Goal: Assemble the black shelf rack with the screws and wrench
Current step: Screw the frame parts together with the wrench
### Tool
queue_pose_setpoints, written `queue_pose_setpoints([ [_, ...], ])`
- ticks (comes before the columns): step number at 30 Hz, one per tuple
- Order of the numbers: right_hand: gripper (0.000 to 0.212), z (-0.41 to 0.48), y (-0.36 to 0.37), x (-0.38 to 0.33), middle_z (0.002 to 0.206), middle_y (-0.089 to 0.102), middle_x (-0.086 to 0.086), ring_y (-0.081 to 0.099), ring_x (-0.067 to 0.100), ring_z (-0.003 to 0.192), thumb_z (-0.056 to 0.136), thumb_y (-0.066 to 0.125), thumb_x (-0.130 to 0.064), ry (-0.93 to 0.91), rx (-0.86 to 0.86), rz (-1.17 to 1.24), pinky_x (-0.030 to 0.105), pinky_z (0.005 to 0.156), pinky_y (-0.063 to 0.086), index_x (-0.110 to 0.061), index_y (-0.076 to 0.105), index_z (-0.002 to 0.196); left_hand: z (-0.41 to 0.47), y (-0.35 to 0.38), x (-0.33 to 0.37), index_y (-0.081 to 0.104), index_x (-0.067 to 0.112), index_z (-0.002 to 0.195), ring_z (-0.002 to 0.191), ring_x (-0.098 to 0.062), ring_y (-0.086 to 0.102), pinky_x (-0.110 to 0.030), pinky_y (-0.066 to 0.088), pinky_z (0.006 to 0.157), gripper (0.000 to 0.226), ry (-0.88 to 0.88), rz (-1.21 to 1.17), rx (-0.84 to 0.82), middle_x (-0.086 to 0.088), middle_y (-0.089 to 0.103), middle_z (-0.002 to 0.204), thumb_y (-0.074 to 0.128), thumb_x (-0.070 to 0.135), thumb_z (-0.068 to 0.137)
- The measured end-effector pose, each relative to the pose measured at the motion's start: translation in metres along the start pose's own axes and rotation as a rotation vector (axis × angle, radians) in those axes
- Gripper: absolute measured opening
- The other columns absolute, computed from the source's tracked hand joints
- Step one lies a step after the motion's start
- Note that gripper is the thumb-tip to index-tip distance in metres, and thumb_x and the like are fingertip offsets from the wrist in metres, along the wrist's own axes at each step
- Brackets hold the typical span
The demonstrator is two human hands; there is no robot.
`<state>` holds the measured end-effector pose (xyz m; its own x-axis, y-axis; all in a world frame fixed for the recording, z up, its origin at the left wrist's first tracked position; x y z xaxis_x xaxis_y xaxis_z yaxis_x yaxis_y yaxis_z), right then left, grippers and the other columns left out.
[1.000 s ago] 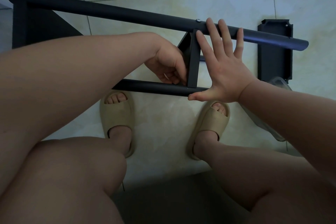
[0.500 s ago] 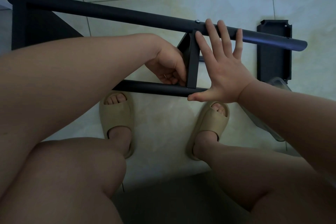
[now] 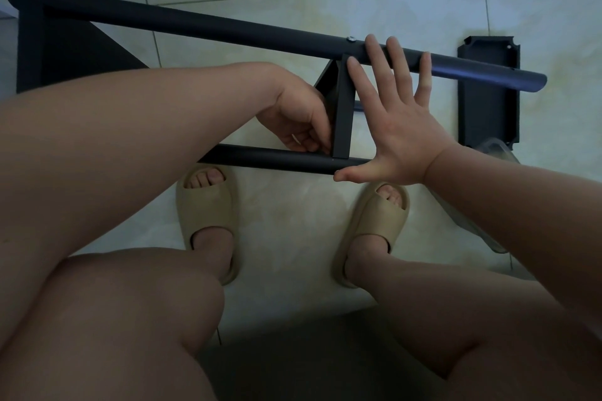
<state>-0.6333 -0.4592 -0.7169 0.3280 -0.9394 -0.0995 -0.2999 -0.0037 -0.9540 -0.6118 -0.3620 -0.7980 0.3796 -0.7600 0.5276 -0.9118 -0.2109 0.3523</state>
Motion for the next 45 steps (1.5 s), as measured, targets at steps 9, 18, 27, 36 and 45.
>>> queue_pose_setpoints([
  [9, 0.138, 0.0001, -0.0003, -0.0002, 0.168, -0.003, 0.023, -0.007, 0.047, 0.154, 0.065, 0.031, -0.103, 0.001, 0.008, -0.003, 0.075, 0.115, -0.006, -0.009, 0.002, 0.162, -0.0004, 0.0031, -0.0068, 0.074, 0.016, 0.097, 0.074, -0.014, 0.060, -0.032, 0.050, 0.083, 0.012, -0.066, 0.022, -0.032, -0.002, 0.071, 0.091, 0.065, 0.014, 0.091],
  [18, 0.138, -0.0003, -0.0001, 0.0000, 0.168, -0.004, 0.023, -0.008, 0.047, 0.153, 0.065, 0.036, -0.102, 0.006, -0.003, -0.004, 0.075, 0.115, -0.006, -0.009, 0.002, 0.162, 0.0018, 0.0008, -0.0019, 0.071, 0.014, 0.082, 0.063, -0.009, 0.053, -0.023, 0.047, 0.068, 0.015, -0.025, -0.008, -0.007, 0.001, 0.065, 0.070, 0.065, 0.003, 0.089],
  [27, 0.138, -0.0003, -0.0007, -0.0003, 0.168, -0.003, 0.023, -0.007, 0.047, 0.154, 0.065, 0.035, -0.102, 0.003, 0.008, 0.004, 0.074, 0.115, -0.007, -0.009, 0.003, 0.162, 0.0019, 0.0000, -0.0014, 0.068, 0.011, 0.091, 0.065, -0.009, 0.053, -0.023, 0.046, 0.069, 0.012, -0.005, -0.013, 0.005, 0.000, 0.065, 0.074, 0.063, 0.000, 0.090],
  [36, 0.138, -0.0003, -0.0001, -0.0002, 0.168, -0.003, 0.023, -0.007, 0.047, 0.153, 0.065, 0.033, -0.103, 0.001, 0.004, 0.003, 0.074, 0.115, -0.007, -0.009, 0.002, 0.162, -0.0011, -0.0030, -0.0097, 0.069, 0.015, 0.105, 0.070, -0.011, 0.052, -0.032, 0.047, 0.087, 0.017, -0.059, -0.040, -0.013, -0.001, 0.066, 0.095, 0.065, 0.011, 0.088],
  [45, 0.138, 0.0000, -0.0006, -0.0004, 0.168, -0.003, 0.023, -0.007, 0.047, 0.154, 0.065, 0.033, -0.103, 0.002, 0.003, -0.003, 0.075, 0.115, -0.006, -0.009, 0.003, 0.162, 0.0034, 0.0012, -0.0013, 0.070, 0.012, 0.094, 0.064, -0.012, 0.049, -0.029, 0.047, 0.077, 0.010, -0.014, 0.012, 0.000, 0.000, 0.063, 0.077, 0.065, 0.005, 0.089],
])
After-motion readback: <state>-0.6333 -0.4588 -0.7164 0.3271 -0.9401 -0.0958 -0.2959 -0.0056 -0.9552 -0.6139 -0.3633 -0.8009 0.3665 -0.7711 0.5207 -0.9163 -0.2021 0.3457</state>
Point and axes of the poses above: each hand's wrist, its own z-axis towards the middle knuckle, its own y-axis out of the palm, x = y × z, the point moved 8 cm from there along z, towards the middle knuckle
